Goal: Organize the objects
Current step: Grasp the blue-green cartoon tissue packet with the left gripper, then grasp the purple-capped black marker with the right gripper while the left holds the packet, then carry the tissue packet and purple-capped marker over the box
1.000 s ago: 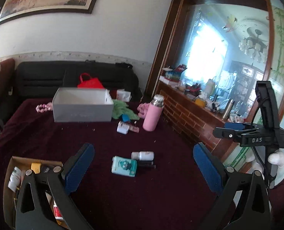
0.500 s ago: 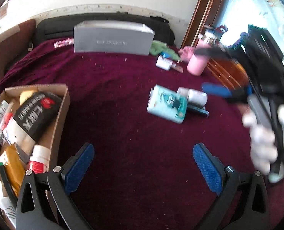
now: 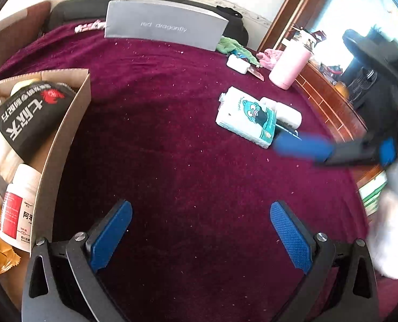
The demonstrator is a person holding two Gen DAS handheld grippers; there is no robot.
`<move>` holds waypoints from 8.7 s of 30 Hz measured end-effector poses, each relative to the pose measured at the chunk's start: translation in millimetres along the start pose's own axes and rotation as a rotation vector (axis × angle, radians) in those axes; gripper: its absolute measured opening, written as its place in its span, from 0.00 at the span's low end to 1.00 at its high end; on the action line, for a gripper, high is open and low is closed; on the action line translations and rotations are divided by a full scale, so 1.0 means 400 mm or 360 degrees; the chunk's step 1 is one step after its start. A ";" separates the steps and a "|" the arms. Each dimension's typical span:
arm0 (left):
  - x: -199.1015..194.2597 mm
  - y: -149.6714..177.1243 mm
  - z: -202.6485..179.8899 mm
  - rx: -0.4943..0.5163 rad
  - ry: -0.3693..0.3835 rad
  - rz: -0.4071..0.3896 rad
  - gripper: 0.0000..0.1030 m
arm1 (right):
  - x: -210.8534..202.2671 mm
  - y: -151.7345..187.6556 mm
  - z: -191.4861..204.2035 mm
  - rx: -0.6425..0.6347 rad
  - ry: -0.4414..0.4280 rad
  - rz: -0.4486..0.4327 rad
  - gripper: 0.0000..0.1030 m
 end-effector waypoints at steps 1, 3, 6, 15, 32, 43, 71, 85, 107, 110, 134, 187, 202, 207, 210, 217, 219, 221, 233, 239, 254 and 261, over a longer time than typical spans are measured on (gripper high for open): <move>0.001 0.005 -0.007 0.0041 -0.0020 -0.0012 0.98 | -0.025 -0.008 0.015 -0.0105 0.0113 -0.0082 0.98; 0.004 0.009 -0.016 0.0094 -0.0058 -0.0011 0.98 | -0.061 -0.052 0.022 -0.0243 0.0345 -0.0229 0.98; 0.004 0.012 -0.016 0.0096 -0.0069 -0.0011 0.98 | -0.064 -0.148 -0.008 -0.0252 0.0528 -0.0358 0.98; 0.030 0.036 -0.059 0.0398 -0.0235 0.0102 0.99 | 0.051 -0.209 -0.139 -0.0034 0.0658 -0.0254 0.97; -0.032 0.013 -0.035 -0.0077 0.0087 0.0110 0.98 | -0.193 0.005 -0.091 0.0061 0.0289 -0.0473 0.97; -0.026 -0.008 -0.089 -0.0325 0.0120 0.0139 0.98 | -0.319 0.068 -0.178 0.0042 0.0436 -0.0732 0.96; -0.082 0.043 -0.080 0.0082 0.0138 0.0110 0.30 | -0.278 0.084 -0.173 -0.0166 0.0604 -0.0691 0.97; 0.004 0.018 -0.111 0.0274 0.0129 0.0111 0.55 | -0.280 0.093 -0.169 -0.0197 0.0622 -0.0703 0.97; -0.110 0.140 -0.247 0.0578 0.0505 0.0329 0.58 | -0.276 0.095 -0.165 -0.0220 0.0621 -0.0695 0.99; -0.110 0.172 -0.285 0.0650 0.0466 0.0260 0.64 | -0.276 0.094 -0.164 -0.0219 0.0622 -0.0696 0.99; -0.277 0.041 -0.016 0.0076 0.0470 -0.0032 0.14 | -0.116 0.176 -0.045 -0.0994 0.1357 -0.0166 0.58; -0.183 0.071 -0.043 0.0203 0.0169 0.0088 0.39 | -0.174 0.281 -0.032 -0.0458 0.1029 -0.0446 0.12; -0.242 0.080 0.013 0.0109 0.0187 0.0035 0.39 | -0.147 0.293 -0.002 -0.0711 0.1380 -0.0470 0.56; -0.257 0.077 0.024 0.0099 0.0191 0.0009 0.39 | -0.114 0.300 -0.016 -0.0791 0.1496 -0.0392 0.12; -0.269 0.073 0.040 0.0080 0.0190 -0.0006 0.39 | -0.119 0.302 -0.010 -0.0753 0.1443 -0.0380 0.12; -0.301 0.068 0.085 0.0010 0.0173 -0.0040 0.39 | -0.132 0.313 0.055 -0.0678 0.1254 -0.0434 0.12; -0.311 0.063 0.099 -0.0004 0.0161 -0.0052 0.39 | -0.130 0.316 0.088 -0.0673 0.1181 -0.0445 0.12; -0.328 0.056 0.119 -0.0020 0.0139 -0.0076 0.39 | -0.121 0.319 0.120 -0.0677 0.1120 -0.0438 0.12; -0.404 0.000 0.280 -0.0084 -0.0075 -0.0229 0.39 | 0.028 0.326 0.282 -0.0796 0.0896 -0.0338 0.12; -0.419 -0.010 0.379 -0.0102 -0.0195 -0.0248 0.39 | 0.154 0.333 0.327 -0.0858 0.0837 -0.0226 0.13; -0.418 -0.008 0.554 -0.0003 -0.0456 -0.0217 0.39 | 0.447 0.331 0.377 -0.0933 0.0829 -0.0014 0.13; -0.404 -0.008 0.590 0.0036 -0.0501 -0.0204 0.39 | 0.543 0.306 0.361 -0.0910 0.0886 0.0036 0.13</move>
Point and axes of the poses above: each gripper's, at about its wrist camera, not at the fingertips, and x roughly the way its jaws point, z to its left, y to its underside, the point moved 5 cm from there along x, roughly the way its jaws point, and after that the axes turned 13 degrees about -z, right-handed, at the moved point
